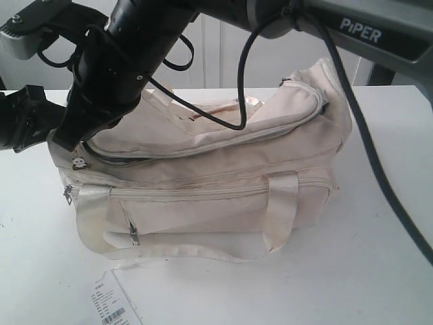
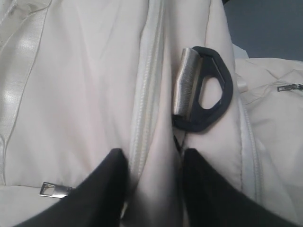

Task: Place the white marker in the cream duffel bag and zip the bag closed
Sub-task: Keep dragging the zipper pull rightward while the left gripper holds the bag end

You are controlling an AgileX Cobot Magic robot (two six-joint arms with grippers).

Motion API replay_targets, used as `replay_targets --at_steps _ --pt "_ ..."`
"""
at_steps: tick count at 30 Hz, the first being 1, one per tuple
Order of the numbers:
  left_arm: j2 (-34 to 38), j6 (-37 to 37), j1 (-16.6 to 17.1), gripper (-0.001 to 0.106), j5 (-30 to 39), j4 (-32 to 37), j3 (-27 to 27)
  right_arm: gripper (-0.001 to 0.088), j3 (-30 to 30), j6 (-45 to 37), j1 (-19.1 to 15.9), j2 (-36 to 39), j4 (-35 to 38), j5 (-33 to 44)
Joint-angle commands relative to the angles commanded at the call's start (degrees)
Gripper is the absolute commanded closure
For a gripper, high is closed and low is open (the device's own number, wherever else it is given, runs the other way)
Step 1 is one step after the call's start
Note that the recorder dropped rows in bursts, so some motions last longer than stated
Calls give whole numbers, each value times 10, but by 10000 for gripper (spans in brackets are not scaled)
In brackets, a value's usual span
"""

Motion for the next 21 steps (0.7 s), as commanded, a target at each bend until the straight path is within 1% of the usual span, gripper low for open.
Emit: replay_targets --at_steps 2,3,11,17,21 --pt "0 3 0 984 5 -1 0 868 0 0 0 0 0 0" --pt "0 3 0 1050 5 -3 0 868 0 0 0 0 0 0" --pt "0 15 0 1053 10 -23 0 868 0 2 1 0 14 37" --pt "0 16 0 1053 10 -23 0 868 0 4 1 0 17 62" --pt "0 16 0 1053 10 -27 0 868 1 4 1 0 33 82"
